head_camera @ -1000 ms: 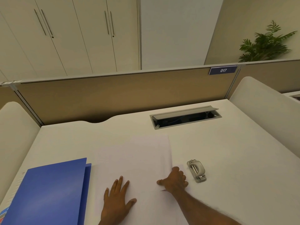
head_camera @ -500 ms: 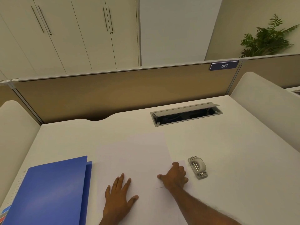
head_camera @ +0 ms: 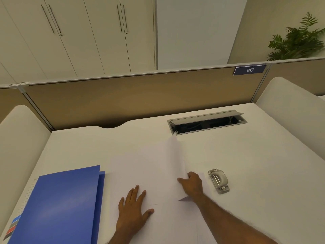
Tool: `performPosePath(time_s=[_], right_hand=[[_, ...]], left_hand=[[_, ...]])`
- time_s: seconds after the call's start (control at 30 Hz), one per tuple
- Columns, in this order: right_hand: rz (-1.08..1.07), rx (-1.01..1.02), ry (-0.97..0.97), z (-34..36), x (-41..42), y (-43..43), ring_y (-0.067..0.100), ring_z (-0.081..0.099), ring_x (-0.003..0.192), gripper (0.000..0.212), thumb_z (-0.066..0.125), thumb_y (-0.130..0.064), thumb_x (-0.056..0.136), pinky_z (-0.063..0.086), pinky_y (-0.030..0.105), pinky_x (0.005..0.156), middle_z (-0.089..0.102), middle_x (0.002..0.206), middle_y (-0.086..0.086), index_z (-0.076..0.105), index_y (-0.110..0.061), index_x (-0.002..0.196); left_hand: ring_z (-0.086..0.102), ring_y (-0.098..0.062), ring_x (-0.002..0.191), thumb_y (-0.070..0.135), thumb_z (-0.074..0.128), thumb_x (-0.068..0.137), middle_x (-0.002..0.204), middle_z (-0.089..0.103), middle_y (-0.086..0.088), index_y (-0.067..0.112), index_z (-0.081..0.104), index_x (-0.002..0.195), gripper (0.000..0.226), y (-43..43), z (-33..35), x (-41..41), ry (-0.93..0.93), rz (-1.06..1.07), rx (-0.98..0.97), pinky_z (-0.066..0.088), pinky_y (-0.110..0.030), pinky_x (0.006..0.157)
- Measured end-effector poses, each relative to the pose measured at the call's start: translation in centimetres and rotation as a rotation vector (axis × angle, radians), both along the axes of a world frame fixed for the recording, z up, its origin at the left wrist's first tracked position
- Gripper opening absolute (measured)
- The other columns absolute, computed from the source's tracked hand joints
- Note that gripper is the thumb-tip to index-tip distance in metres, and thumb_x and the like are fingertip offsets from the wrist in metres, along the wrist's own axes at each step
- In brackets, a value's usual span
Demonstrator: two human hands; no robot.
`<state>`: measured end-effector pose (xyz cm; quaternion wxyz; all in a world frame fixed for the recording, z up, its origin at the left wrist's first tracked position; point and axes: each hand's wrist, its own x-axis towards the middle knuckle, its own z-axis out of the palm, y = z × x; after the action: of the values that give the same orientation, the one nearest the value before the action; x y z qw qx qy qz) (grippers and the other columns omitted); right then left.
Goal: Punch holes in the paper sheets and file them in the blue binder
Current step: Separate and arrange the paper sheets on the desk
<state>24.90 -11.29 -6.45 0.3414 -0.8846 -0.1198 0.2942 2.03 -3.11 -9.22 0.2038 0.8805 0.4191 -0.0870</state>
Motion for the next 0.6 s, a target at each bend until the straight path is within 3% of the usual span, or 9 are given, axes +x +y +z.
performPosePath(time_s=[0.07,0.13,0.2,0.3,0.37,0.5,0.6], right_hand=[[-0.021,0.044,-0.034,0.0,0.7,-0.6,0.028,0.064,0.104,0.036,0.074,-0.025,0.076,0.046,0.028,0.081,0.069,0.11,0.009,0.066,-0.009,0.107],[-0.078,0.144,-0.048,0.0,1.5,-1.5,0.03,0.066,0.098,0.028,0.075,-0.018,0.073,0.048,0.031,0.08,0.071,0.102,0.009,0.067,-0.011,0.1],[-0.127,0.279,-0.032,-0.1,2.2,-2.5,0.033,0.068,0.09,0.023,0.076,-0.012,0.073,0.054,0.04,0.081,0.072,0.097,0.013,0.067,-0.011,0.095],[-0.222,0.462,0.152,-0.2,3.5,-4.4,0.032,0.068,0.083,0.025,0.073,-0.005,0.078,0.056,0.041,0.079,0.072,0.098,0.018,0.066,-0.002,0.102],[-0.252,0.544,0.316,-1.0,4.4,-5.7,0.035,0.069,0.092,0.029,0.075,-0.008,0.078,0.055,0.05,0.089,0.071,0.107,0.019,0.066,-0.004,0.106],[-0.25,0.601,0.492,-1.7,5.0,-7.2,0.035,0.067,0.104,0.059,0.084,-0.023,0.06,0.049,0.058,0.095,0.071,0.113,0.013,0.064,-0.009,0.114],[-0.229,0.593,0.479,-1.3,4.5,-7.1,0.035,0.066,0.104,0.035,0.073,-0.008,0.078,0.049,0.056,0.096,0.071,0.112,0.014,0.064,-0.007,0.112]], left_hand=[[0.005,-0.015,0.148,0.088,0.015,0.065,0.161,0.0,0.007,0.033,0.02,0.148,0.099,0.1,0.2,-0.4,-0.09,0.046,-0.007,0.006,-0.039,0.119],[0.022,-0.018,0.144,0.069,0.043,0.081,0.157,0.021,0.001,0.027,0.035,0.142,0.075,0.5,0.1,-0.6,-0.241,0.234,0.059,0.018,-0.04,0.117],[0.036,-0.025,0.136,0.055,0.052,0.086,0.147,0.039,-0.006,0.018,0.045,0.135,0.062,1.3,0.3,-0.6,-0.316,0.486,0.116,0.03,-0.044,0.112],[0.047,-0.033,0.123,0.05,0.06,0.083,0.133,0.05,-0.017,0.007,0.048,0.131,0.066,2.6,0.6,-0.4,-0.286,0.651,0.146,0.041,-0.048,0.1],[0.049,-0.038,0.117,0.049,0.065,0.08,0.126,0.053,-0.021,0.003,0.048,0.13,0.07,3.3,0.9,0.0,-0.289,0.717,0.167,0.043,-0.051,0.093],[0.047,-0.039,0.114,0.054,0.07,0.073,0.128,0.048,-0.023,0.004,0.043,0.131,0.081,4.3,1.4,1.0,-0.188,0.797,0.117,0.042,-0.051,0.091],[0.044,-0.037,0.117,0.059,0.072,0.067,0.133,0.042,-0.022,0.007,0.039,0.133,0.091,4.9,1.5,1.4,-0.084,0.856,0.075,0.041,-0.047,0.094]])
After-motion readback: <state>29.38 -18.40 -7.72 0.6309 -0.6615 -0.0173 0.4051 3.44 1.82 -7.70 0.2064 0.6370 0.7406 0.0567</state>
